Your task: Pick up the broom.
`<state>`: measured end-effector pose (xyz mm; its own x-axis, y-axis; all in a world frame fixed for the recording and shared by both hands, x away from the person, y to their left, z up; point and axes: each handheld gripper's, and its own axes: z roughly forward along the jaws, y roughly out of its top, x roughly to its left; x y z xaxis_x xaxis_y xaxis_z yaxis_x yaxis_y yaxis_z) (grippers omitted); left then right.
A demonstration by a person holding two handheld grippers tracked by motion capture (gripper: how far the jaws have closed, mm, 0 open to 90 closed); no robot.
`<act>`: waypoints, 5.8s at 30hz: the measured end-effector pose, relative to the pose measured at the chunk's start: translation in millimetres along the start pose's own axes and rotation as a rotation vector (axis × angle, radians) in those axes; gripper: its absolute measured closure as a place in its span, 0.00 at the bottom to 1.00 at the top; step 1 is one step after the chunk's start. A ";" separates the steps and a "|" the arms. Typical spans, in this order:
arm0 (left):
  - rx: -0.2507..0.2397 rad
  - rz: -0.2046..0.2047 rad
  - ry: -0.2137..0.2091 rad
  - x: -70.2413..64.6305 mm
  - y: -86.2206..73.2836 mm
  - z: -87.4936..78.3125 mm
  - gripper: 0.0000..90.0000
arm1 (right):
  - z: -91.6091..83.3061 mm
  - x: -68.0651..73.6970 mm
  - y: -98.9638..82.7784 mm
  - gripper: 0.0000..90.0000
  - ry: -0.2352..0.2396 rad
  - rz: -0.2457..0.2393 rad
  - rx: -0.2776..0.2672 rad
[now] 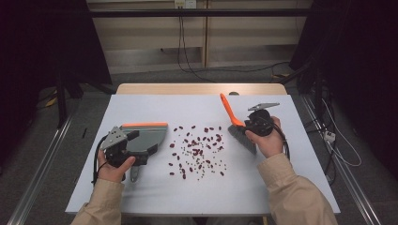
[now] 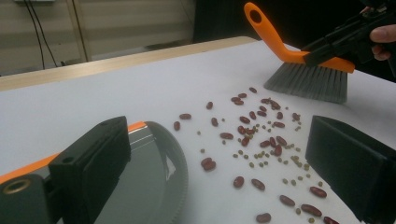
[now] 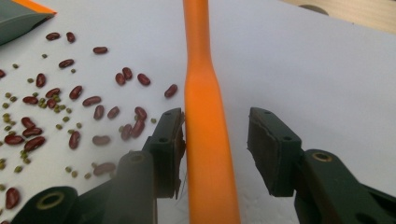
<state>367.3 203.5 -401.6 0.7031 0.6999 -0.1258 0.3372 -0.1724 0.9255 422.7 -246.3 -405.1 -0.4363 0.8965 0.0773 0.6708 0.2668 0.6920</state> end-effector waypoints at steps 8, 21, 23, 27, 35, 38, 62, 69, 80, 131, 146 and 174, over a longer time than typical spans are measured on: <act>0.014 0.002 -0.001 0.6 -4.0 -1.8 0.07 | 0.7 4.2 -9.0 0.71 0.002 -0.038 0.008; 0.021 -0.017 -0.016 9.7 -13.6 -11.1 0.07 | 7.5 3.8 -5.0 0.79 0.008 -0.031 0.025; 0.017 -0.023 -0.022 10.0 -14.3 -11.8 0.07 | 8.1 3.0 -2.8 0.79 0.018 -0.034 0.003; 0.015 -0.024 -0.023 12.0 -15.6 -13.2 0.07 | 11.6 2.6 3.5 0.79 0.036 -0.075 -0.051; 0.027 -0.022 -0.032 14.9 -18.2 -14.4 0.07 | 34.4 0.1 26.6 0.79 0.033 -0.161 -0.097; 0.028 -0.028 -0.033 16.2 -18.7 -14.4 0.07 | 49.2 1.6 35.3 0.79 0.038 -0.205 -0.102; 0.033 -0.049 -0.001 21.5 -20.4 -14.6 0.07 | 67.9 36.7 36.6 0.79 0.205 -0.554 -0.033; 0.027 -0.045 0.005 22.0 -20.1 -16.3 0.07 | 57.4 41.7 27.6 0.79 0.255 -0.580 -0.025; 0.026 -0.044 0.004 21.1 -19.9 -16.5 0.07 | 42.4 50.6 14.7 0.79 0.299 -0.610 -0.011; 0.030 -0.045 0.005 23.3 -22.1 -19.3 0.07 | 110.7 75.8 68.8 0.79 0.239 -0.581 -0.104; 0.031 -0.054 0.018 24.9 -23.5 -21.0 0.07 | 71.0 89.0 38.1 0.79 0.380 -0.744 -0.038; 0.040 -0.043 0.004 22.4 -24.0 -18.1 0.07 | 77.5 86.3 60.0 0.79 0.334 -0.610 -0.174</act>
<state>363.7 235.9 -420.2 0.6852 0.7097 -0.1640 0.3922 -0.1698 0.9041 471.7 -125.5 -412.5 -0.8823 0.4414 -0.1635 0.1551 0.6007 0.7843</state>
